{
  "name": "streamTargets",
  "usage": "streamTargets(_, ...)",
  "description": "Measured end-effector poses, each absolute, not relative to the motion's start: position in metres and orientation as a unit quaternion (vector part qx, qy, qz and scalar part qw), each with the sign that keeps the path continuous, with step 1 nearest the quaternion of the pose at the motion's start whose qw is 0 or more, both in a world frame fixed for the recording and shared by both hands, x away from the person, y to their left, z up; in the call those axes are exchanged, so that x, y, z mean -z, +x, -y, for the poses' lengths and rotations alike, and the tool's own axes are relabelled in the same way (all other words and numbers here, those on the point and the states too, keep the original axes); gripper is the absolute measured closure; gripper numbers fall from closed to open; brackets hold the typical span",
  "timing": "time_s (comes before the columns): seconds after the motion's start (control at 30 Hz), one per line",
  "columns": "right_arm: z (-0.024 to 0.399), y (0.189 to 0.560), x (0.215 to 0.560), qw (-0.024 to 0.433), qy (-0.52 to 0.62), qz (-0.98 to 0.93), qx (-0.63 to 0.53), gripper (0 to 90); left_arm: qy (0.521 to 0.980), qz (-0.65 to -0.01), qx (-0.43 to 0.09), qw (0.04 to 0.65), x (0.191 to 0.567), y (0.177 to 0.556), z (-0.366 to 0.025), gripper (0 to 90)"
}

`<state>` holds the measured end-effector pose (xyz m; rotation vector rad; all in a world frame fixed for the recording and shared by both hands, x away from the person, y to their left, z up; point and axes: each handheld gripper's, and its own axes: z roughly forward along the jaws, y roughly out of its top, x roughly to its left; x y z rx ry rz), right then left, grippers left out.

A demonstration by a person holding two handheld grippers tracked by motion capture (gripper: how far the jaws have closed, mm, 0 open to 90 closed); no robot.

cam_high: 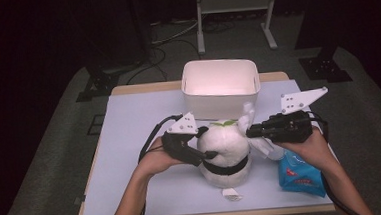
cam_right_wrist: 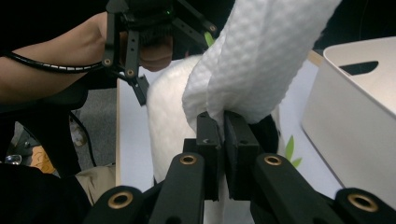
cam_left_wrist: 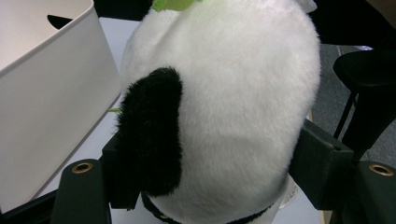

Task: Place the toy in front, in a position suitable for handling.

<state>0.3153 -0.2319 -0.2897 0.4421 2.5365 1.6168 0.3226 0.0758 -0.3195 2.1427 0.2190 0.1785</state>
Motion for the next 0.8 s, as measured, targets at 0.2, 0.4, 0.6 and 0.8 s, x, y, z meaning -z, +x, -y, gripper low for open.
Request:
streamTargets(0.2, 0.228, 0.317, 0.286, 0.054, 0.142, -0.84, -0.52, 84.7, 0.874, -0.092, -0.072, 0.471, 0.321, 0.323, -0.076, 27.9)
streamTargets(0.4, 0.231, 0.318, 0.295, 0.052, 0.151, -0.846, -0.509, 84.8, 0.873, -0.093, -0.069, 0.474, 0.324, 0.323, -0.073, 22.2)
streamTargets(0.6, 0.235, 0.318, 0.301, 0.045, 0.156, -0.851, -0.5, 84.8, 0.868, -0.105, -0.061, 0.481, 0.327, 0.325, -0.074, 14.3)
streamTargets(0.8, 0.239, 0.319, 0.31, 0.041, 0.162, -0.855, -0.491, 84.7, 0.866, -0.114, -0.046, 0.485, 0.335, 0.33, -0.078, 11.2)
